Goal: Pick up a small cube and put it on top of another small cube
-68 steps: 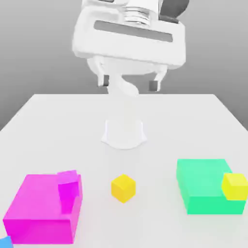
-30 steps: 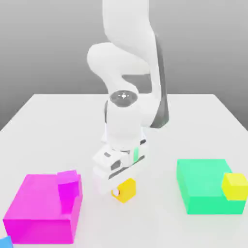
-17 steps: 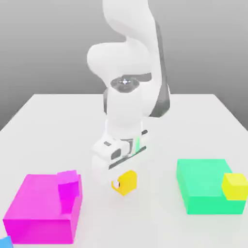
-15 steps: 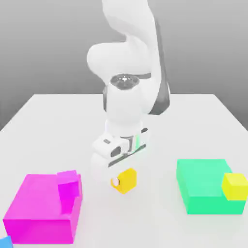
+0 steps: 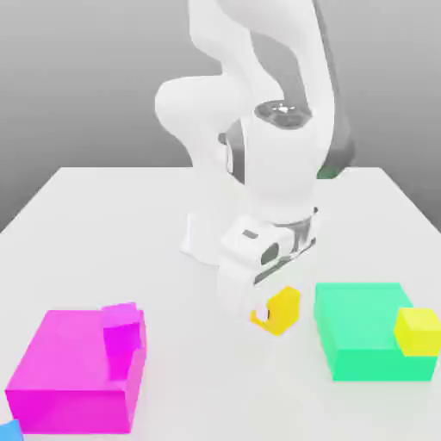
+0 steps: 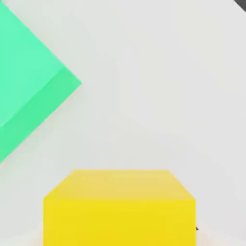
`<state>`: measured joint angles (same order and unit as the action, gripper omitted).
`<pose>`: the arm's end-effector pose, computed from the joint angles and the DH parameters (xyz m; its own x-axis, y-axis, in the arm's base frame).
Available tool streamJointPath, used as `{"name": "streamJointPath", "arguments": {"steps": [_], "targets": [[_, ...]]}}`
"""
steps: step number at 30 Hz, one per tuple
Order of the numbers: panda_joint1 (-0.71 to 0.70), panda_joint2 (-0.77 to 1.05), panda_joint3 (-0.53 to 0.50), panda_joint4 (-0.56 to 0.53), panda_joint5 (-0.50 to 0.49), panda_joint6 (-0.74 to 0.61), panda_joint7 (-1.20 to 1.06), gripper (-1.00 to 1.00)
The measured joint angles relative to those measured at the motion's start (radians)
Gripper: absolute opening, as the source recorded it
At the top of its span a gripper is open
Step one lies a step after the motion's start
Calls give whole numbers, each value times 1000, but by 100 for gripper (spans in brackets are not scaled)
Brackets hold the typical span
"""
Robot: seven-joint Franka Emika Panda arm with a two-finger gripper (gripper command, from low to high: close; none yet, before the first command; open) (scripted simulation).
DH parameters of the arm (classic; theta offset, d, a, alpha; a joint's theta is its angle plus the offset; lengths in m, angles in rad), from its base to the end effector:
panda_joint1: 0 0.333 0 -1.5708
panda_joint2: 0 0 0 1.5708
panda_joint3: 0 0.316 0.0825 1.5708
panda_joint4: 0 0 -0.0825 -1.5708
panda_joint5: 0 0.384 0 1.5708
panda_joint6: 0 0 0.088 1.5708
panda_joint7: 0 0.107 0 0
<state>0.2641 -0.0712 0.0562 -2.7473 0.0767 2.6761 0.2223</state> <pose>0.3746 0.1214 0.2409 0.9995 0.0294 -0.0077 0.0292 -0.9991 -0.0294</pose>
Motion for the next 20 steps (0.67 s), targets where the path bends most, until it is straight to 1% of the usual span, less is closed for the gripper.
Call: {"name": "streamJointPath", "arguments": {"steps": [4, 11, 13, 16, 17, 20], "targets": [[73, 12, 45, 101, -8, -89, 113, -100], [196, 34, 110, 276, -50, -243, 332, -100], [233, 66, 108, 299, -70, -233, 377, -100], [237, 158, 93, 288, -98, -131, 407, -100], [235, 176, 91, 285, -102, -111, 411, 100], [235, 176, 91, 285, -102, -111, 411, 100]]}}
